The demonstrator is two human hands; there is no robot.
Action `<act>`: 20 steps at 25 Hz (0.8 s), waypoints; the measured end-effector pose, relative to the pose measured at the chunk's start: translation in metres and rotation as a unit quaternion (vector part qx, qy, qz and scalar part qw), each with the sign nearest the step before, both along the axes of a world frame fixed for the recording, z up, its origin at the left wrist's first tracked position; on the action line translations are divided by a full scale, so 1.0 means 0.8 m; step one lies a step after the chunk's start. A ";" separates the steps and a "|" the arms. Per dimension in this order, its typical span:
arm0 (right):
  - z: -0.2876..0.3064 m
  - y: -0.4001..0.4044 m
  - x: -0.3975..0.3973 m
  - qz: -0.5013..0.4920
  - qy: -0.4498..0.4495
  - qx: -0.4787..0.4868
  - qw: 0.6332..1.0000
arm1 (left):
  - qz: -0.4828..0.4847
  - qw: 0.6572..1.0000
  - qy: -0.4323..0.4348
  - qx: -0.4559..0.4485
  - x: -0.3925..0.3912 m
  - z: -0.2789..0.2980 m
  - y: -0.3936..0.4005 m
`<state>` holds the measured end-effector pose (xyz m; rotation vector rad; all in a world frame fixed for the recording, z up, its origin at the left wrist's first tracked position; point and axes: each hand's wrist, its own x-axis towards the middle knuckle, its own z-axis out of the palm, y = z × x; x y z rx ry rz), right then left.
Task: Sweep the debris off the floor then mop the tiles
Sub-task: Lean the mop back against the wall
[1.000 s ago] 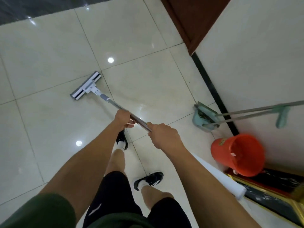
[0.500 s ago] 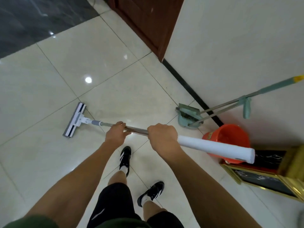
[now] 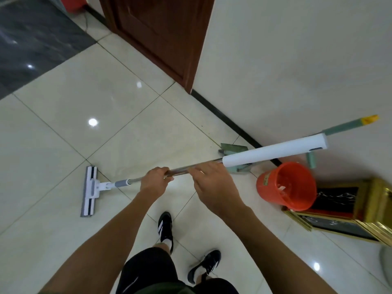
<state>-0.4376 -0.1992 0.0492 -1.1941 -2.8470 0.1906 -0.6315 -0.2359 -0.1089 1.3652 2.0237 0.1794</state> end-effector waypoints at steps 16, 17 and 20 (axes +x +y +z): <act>0.004 0.043 -0.046 -0.531 0.490 -0.277 0.633 | -0.061 0.998 0.003 0.035 0.006 0.018 0.061; 0.009 0.054 -0.041 -0.523 0.500 -0.267 0.637 | -0.060 0.997 0.002 0.047 0.015 0.024 0.071; 0.023 0.097 -0.013 -0.488 0.514 -0.241 0.663 | -0.035 0.995 -0.010 0.089 0.048 0.039 0.111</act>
